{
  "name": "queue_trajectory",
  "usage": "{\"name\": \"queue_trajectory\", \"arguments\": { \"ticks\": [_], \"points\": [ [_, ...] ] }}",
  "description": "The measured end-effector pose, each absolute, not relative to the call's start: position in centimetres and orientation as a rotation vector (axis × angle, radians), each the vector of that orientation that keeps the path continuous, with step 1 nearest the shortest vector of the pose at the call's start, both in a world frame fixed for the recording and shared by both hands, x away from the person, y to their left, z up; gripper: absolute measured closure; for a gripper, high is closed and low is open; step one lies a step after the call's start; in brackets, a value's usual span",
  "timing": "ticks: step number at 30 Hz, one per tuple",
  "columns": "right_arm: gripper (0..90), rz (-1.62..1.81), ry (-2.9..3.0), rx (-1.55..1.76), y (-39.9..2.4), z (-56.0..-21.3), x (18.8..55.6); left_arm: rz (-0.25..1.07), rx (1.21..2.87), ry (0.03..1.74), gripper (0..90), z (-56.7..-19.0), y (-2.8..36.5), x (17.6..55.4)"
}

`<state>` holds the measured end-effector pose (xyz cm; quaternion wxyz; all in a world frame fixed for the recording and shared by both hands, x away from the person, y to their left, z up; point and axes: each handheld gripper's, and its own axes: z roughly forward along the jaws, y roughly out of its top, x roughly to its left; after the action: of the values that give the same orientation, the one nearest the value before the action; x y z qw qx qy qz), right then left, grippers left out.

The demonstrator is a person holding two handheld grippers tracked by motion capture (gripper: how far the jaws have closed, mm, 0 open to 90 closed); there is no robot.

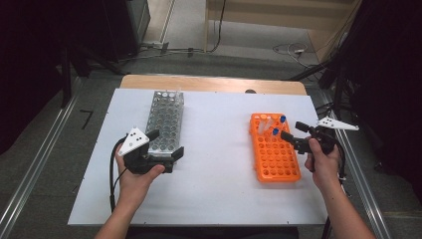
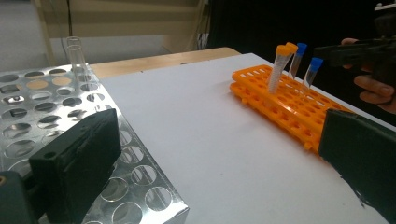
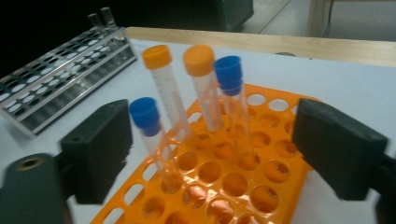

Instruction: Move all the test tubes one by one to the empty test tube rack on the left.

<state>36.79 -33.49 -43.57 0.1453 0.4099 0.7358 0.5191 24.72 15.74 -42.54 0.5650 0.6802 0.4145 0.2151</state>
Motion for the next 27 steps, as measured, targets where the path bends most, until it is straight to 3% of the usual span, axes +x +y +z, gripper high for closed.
{"name": "queue_trajectory", "arguments": {
  "ticks": [5, 27],
  "points": [
    [30.3, 1.442, 2.115, 1.231, -33.6, -44.5, 38.1, 0.497, 1.609, 0.970, 0.0, -42.8, 15.6, 24.7],
    [73.9, 1.295, 2.223, 1.202, -32.2, -47.2, 40.6, 0.462, 1.606, 0.981, 0.0, -43.4, 15.4, 24.8]
  ]
}}
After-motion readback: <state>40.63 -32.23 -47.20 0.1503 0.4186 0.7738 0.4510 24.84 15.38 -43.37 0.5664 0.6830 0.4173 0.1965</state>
